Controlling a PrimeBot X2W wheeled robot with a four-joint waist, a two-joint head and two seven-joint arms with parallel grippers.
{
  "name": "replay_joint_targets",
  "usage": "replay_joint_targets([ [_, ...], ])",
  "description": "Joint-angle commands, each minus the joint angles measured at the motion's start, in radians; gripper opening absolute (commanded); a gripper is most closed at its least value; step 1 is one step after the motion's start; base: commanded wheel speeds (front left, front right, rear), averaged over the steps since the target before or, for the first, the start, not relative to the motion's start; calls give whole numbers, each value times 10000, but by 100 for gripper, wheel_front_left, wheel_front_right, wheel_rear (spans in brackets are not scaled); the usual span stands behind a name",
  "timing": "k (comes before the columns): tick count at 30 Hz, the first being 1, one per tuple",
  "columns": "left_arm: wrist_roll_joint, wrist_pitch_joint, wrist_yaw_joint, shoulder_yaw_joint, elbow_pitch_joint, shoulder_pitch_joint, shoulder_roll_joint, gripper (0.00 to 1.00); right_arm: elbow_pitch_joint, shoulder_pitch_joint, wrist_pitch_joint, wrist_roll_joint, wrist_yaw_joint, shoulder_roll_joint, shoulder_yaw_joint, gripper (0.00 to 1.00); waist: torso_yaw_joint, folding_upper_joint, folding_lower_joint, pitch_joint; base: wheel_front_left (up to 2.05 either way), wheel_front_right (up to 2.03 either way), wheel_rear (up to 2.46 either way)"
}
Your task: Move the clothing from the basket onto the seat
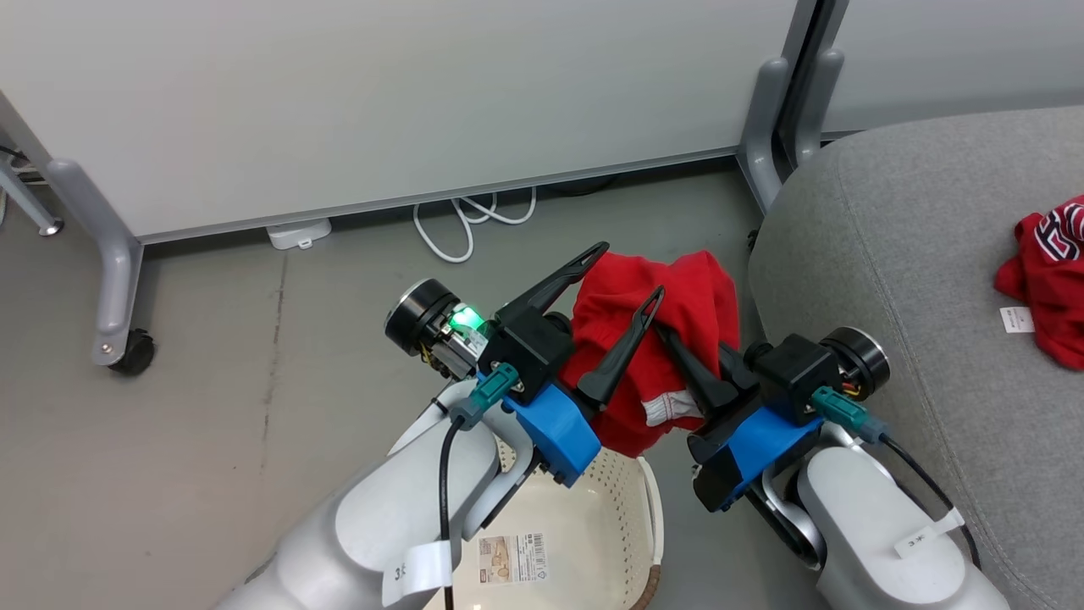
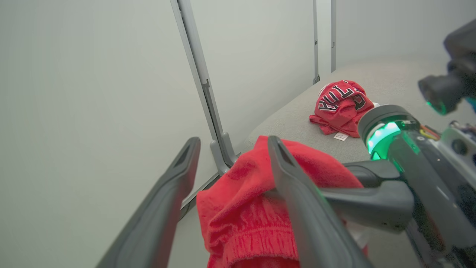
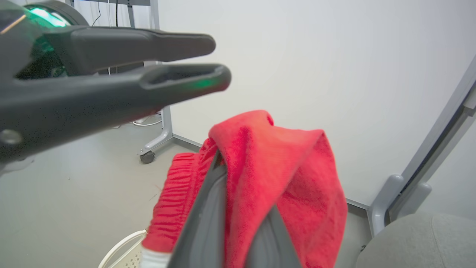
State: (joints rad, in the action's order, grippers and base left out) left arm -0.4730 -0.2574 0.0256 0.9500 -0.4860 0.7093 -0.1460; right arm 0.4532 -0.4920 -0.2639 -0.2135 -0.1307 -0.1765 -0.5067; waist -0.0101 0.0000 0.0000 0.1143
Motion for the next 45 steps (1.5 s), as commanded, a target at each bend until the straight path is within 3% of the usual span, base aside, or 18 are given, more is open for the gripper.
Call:
replay_joint_targets([
  [1, 32, -18, -72, 7, 23, 45, -44, 100, -93, 10, -9, 54, -1, 24, 123, 0, -167, 0, 0, 126, 0, 0, 0],
  [26, 209, 91, 70, 522, -9, 512, 70, 100, -993, 759, -9, 436, -1, 2, 3057, 0, -2312, 0, 0, 1085, 0, 0, 0],
  [45, 274, 86, 281, 1054, -290, 637, 288, 100, -1554, 1591, -9, 649, -1, -16, 4717, 0, -3324, 0, 0, 1448, 0, 0, 0],
])
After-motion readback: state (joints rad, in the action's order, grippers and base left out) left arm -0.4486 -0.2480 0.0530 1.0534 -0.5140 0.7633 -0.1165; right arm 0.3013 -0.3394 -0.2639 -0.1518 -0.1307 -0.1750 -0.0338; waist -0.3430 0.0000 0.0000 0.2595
